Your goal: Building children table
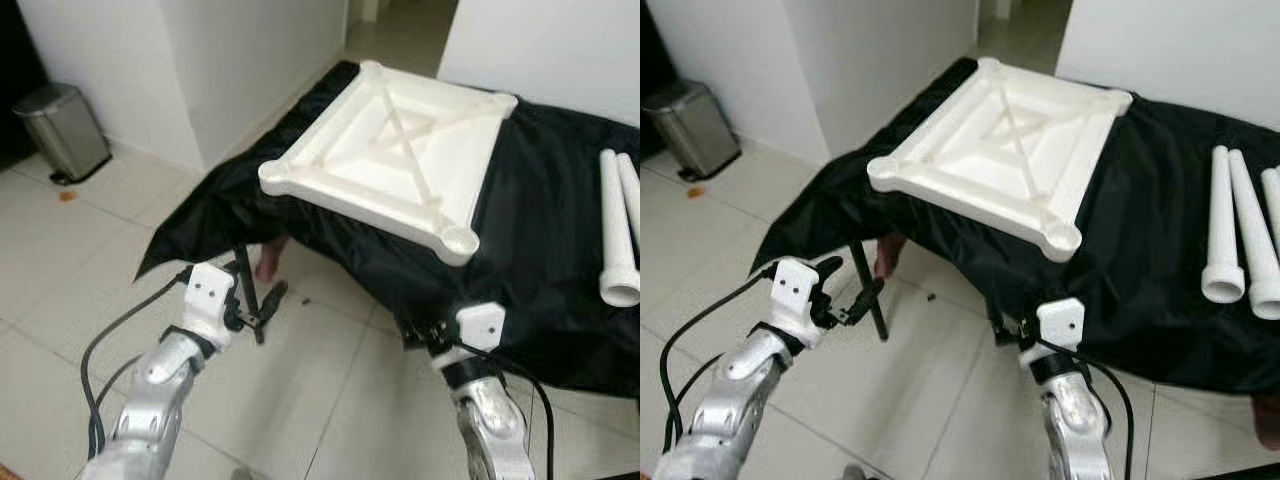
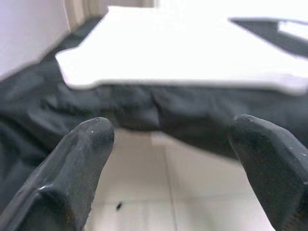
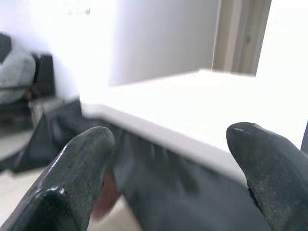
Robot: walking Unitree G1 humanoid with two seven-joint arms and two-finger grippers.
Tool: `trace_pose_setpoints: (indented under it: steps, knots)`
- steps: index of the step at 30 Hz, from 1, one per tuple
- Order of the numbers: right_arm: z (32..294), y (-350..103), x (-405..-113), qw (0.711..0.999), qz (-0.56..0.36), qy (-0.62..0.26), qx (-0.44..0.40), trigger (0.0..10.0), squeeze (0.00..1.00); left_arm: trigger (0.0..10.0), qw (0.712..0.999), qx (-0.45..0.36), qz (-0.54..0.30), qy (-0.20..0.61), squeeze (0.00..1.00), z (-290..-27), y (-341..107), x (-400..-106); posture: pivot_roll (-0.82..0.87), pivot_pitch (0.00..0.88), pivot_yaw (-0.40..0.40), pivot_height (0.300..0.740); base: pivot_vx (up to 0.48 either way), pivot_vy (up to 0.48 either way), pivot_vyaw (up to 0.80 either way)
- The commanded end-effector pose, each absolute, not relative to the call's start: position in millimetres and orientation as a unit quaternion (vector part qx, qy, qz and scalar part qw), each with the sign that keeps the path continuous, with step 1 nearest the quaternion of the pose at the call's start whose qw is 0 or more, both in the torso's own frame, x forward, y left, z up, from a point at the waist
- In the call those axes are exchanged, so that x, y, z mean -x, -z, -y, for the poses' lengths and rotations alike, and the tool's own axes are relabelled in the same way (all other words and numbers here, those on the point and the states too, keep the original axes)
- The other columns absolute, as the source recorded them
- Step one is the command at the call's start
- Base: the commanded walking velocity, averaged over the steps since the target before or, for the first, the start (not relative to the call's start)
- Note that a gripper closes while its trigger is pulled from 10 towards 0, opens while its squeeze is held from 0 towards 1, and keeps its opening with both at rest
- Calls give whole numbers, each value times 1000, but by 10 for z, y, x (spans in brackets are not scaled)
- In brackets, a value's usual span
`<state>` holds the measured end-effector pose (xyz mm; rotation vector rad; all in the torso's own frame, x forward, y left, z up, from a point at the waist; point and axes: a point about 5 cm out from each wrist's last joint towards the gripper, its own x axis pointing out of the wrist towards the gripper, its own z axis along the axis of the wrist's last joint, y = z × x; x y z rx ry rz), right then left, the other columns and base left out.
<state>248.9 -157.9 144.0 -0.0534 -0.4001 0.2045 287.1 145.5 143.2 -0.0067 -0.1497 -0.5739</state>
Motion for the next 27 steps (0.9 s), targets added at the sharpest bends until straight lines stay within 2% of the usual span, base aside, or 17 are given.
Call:
trace_pose_setpoints:
  steps: [1, 2, 7, 13, 22, 27]
  knots:
    - [1601, -1430, -2515, 979, 185, -86, 10, 10000, 804, 10000, 964, 40, 74, 251, 0, -1545, -1520, -2923, 39, 67, 12, 740, 0, 0, 0]
    - [1657, -1493, -2596, 978, 199, -55, -10, 10000, 0, 10000, 963, 53, 97, 245, 0, -1575, -1665, -3005, 60, 69, -10, 740, 0, 0, 0]
    - [1619, -1629, -2724, 976, 211, -44, -43, 10000, 0, 10000, 968, 63, 109, 216, 0, -1613, -1781, -3106, 64, 72, -27, 740, 0, 0, 0]
    - [1572, -1720, -2798, 976, 211, -22, -38, 10000, 0, 10000, 975, 50, 98, 193, 0, -1575, -1765, -3135, 56, 68, -23, 740, 0, 0, 0]
    - [1676, -1698, -2837, 984, 177, 16, -11, 10000, 0, 10000, 978, 60, 121, 160, 0, -1571, -1914, -3149, 48, 50, 6, 740, 0, 0, 0]
    - [1719, -1720, -2889, 984, 175, 25, 4, 10000, 0, 10000, 976, 34, 117, 178, 0, -1541, -1905, -3198, 38, 49, 23, 740, 0, 0, -755]
